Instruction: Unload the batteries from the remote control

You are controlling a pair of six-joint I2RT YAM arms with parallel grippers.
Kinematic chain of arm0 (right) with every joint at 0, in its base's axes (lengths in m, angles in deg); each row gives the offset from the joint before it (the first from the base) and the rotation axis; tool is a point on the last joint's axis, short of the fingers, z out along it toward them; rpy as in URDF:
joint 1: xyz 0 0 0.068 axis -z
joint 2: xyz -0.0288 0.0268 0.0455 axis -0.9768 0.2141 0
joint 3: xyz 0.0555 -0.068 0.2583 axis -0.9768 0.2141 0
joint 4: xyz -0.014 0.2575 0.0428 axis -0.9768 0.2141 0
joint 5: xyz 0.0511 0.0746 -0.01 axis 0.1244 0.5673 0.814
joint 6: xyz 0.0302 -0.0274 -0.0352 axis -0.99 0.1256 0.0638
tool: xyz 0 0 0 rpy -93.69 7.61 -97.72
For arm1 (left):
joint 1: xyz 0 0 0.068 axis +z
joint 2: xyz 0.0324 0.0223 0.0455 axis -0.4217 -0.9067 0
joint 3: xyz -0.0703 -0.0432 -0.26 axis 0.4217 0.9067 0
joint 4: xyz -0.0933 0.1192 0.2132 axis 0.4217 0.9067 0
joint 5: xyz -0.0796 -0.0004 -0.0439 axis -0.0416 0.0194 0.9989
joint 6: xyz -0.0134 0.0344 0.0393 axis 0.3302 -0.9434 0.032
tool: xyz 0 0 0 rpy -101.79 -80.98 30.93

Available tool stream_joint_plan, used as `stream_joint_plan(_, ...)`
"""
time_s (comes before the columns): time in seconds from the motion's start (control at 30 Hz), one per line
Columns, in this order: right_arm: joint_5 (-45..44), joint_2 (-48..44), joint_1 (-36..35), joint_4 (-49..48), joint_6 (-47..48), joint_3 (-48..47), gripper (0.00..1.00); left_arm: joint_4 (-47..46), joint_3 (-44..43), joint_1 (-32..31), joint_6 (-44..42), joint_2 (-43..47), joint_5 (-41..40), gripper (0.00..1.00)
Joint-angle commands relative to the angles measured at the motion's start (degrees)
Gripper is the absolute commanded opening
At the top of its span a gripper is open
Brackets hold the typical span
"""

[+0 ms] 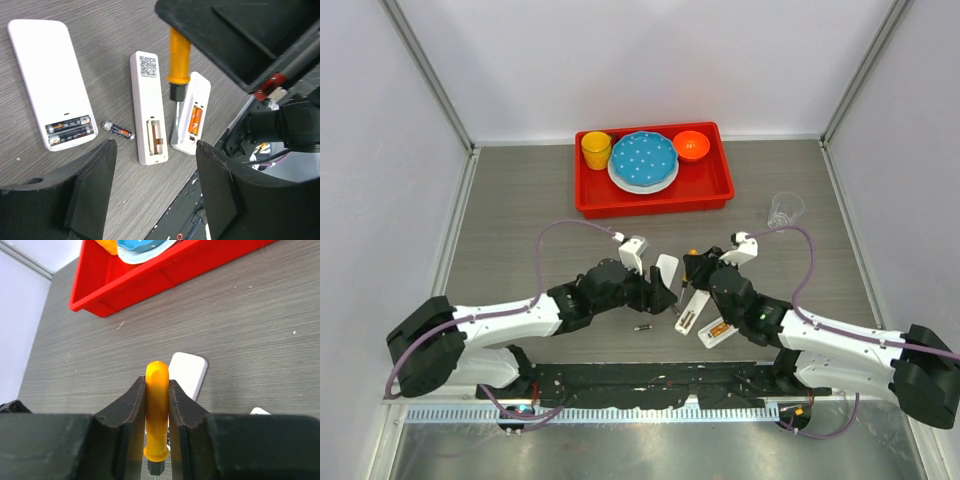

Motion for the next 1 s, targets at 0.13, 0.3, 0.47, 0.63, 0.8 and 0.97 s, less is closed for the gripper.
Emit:
stream_joint_plan(0.13, 5.5, -5.2, 0.1, -1.5, 2.4, -2.9, 0.02, 5.1, -4.2, 0.3, -4.9, 2.0, 2.6, 0.69)
stream_joint_plan(0.3, 9.7, -5.2, 0.1, -2.9, 1.4, -3.0, 0.01, 1.5, -7.1, 0.2, -5.3, -1.5, 4.9, 0.67)
stream_joint_plan(0.47, 11.4, -5.9, 0.1, -4.1, 0.1, -2.3, 0.01, -2.6, -8.1, 0.6, -4.1, -5.3, 7.1, 0.56)
stream_joint_plan(0.63, 11.8, -7.6, 0.0, -4.2, -0.8, -1.7, 0.01, -5.2, -7.3, 1.0, -2.6, -7.2, 7.9, 0.01)
stream_joint_plan(0.8, 13.3, -7.7, 0.1, -2.5, 1.4, -2.5, 0.14, -6.0, -3.8, 2.5, -1.3, -3.9, 7.1, 0.0)
stream_joint_plan(0.97, 14.7, -6.6, 0.4, 2.4, 5.8, -6.5, 0.29, -2.8, -1.3, 4.4, -1.3, 0.2, 6.1, 0.0)
